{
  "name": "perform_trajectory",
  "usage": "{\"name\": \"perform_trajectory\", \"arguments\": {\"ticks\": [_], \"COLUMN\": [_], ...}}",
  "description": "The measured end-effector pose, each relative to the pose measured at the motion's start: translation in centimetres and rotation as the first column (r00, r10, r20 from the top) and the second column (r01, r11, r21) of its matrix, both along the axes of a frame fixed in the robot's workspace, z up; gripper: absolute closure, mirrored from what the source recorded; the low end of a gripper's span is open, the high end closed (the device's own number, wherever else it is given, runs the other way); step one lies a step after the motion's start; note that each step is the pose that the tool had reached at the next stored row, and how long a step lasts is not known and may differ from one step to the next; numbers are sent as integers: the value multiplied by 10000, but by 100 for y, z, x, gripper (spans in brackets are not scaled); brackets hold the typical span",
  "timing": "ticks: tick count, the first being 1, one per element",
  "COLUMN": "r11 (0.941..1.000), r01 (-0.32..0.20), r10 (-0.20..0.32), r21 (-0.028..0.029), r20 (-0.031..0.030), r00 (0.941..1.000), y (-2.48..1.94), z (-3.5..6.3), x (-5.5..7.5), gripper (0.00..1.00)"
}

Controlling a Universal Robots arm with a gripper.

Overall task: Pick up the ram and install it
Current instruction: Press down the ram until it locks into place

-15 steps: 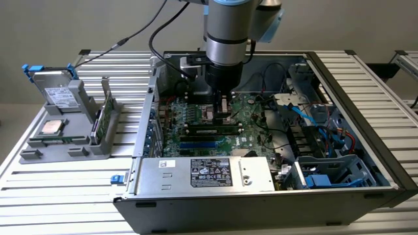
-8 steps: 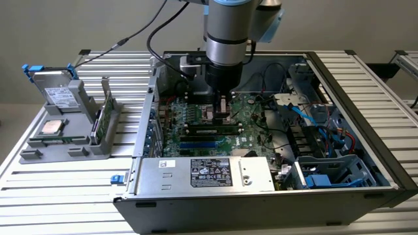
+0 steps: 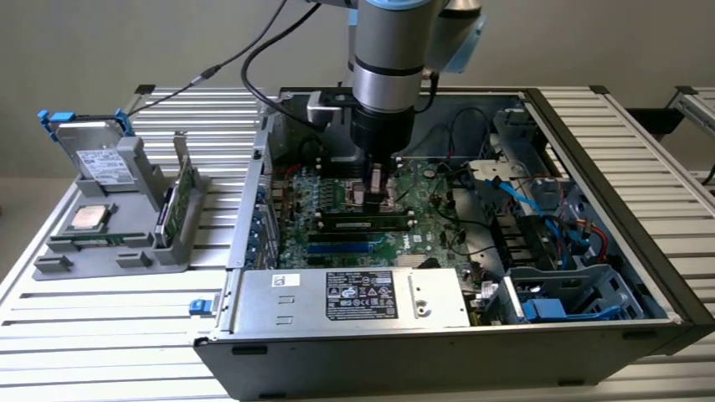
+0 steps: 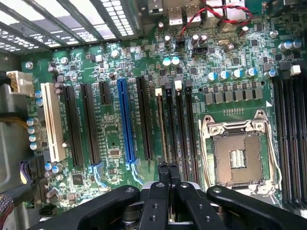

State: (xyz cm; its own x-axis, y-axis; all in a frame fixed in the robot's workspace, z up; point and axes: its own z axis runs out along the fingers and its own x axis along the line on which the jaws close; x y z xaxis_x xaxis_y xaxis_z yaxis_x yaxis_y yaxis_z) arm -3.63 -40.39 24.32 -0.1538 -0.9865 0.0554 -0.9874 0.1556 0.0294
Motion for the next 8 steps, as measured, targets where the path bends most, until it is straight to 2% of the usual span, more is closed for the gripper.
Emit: {"name": "perform_trajectory", "arguments": {"ticks": [4, 8], "r11": [9980, 9919], "r01": [637, 1273], "r10": [-637, -1273], "r21": [0, 0], "r20": [0, 0], "r00": [9980, 9919], "y": [0, 0], "z": [0, 0], "x": [0, 0], "gripper": [90, 90]}}
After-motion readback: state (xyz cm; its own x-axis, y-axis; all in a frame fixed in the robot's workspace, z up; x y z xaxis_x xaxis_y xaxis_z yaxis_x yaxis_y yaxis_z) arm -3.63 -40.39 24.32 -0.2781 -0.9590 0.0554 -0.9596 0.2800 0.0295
